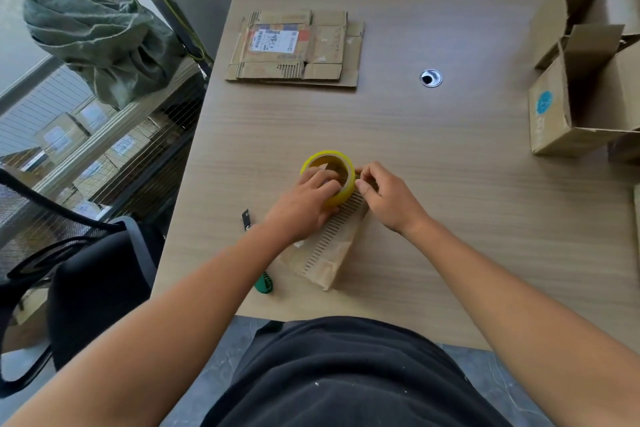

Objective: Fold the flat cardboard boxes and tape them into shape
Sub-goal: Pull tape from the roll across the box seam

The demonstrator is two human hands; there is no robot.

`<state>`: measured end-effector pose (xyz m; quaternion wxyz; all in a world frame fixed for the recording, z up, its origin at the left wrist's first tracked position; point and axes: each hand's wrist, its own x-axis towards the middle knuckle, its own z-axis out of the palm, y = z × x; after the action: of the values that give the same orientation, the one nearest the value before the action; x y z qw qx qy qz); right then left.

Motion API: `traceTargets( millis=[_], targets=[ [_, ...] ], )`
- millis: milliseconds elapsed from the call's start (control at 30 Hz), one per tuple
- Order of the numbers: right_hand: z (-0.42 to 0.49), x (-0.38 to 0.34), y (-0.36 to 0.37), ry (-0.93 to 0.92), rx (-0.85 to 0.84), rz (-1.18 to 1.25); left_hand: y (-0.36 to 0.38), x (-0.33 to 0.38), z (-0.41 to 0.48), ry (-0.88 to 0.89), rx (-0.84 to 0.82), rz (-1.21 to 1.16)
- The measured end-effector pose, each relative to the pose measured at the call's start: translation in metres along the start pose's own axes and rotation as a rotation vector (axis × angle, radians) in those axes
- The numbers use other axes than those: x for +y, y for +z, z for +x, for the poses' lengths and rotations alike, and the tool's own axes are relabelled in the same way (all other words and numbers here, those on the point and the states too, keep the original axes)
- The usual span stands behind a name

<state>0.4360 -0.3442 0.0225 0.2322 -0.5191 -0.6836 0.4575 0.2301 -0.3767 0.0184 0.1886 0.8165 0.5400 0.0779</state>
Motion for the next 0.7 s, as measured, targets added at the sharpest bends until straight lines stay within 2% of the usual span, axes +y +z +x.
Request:
traceTargets(
  millis=[200,300,400,533,600,700],
  targets=[
    [-0.016,0.012,-0.01,0.172,0.251,-0.11,-0.024,0.015,0.054,0.178,-0.093,0.249],
    [-0.022,0.01,-0.016,0.225,0.287,-0.109,-0.026,0.023,0.05,0.203,-0.001,0.28],
    [-0.02,0.002,-0.024,0.19,0.328,-0.093,-0.03,0.026,0.032,0.227,0.123,0.25],
    [-0.013,-0.016,-0.033,0.187,0.287,0.075,-0.049,0.028,0.017,0.166,0.238,0.157],
    [-0.012,-0.025,-0.037,0.171,0.232,0.183,-0.066,0.029,0.01,0.129,0.248,0.076],
    [-0.009,-0.031,-0.053,0.154,0.241,0.258,-0.095,0.018,-0.008,0.028,0.255,0.024]
  ],
)
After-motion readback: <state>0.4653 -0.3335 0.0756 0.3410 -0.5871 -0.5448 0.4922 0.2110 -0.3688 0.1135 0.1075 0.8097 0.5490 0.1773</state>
